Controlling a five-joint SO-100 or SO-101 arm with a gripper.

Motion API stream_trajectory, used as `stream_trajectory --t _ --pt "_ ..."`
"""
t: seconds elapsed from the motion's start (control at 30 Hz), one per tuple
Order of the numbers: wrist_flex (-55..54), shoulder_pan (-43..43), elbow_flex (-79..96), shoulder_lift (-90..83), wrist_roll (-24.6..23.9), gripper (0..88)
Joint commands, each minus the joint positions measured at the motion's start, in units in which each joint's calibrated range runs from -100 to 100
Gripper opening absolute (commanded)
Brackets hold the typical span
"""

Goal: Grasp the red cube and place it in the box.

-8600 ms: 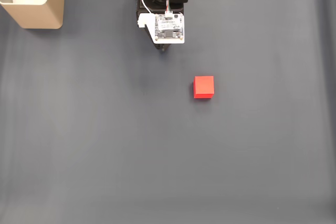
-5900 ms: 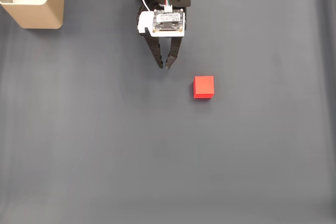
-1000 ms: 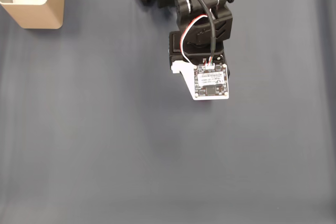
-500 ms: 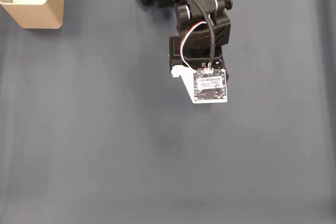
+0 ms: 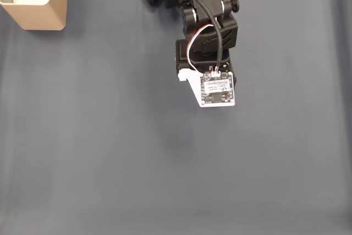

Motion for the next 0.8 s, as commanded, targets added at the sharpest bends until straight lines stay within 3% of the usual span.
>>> stream_trajectory --t 0.0,0.77 --pt "-1.2 0.7 -0.8 -0.8 -0.1 24.8" --pt "-7.2 -0.3 1.9 1.7 0.7 24.9"
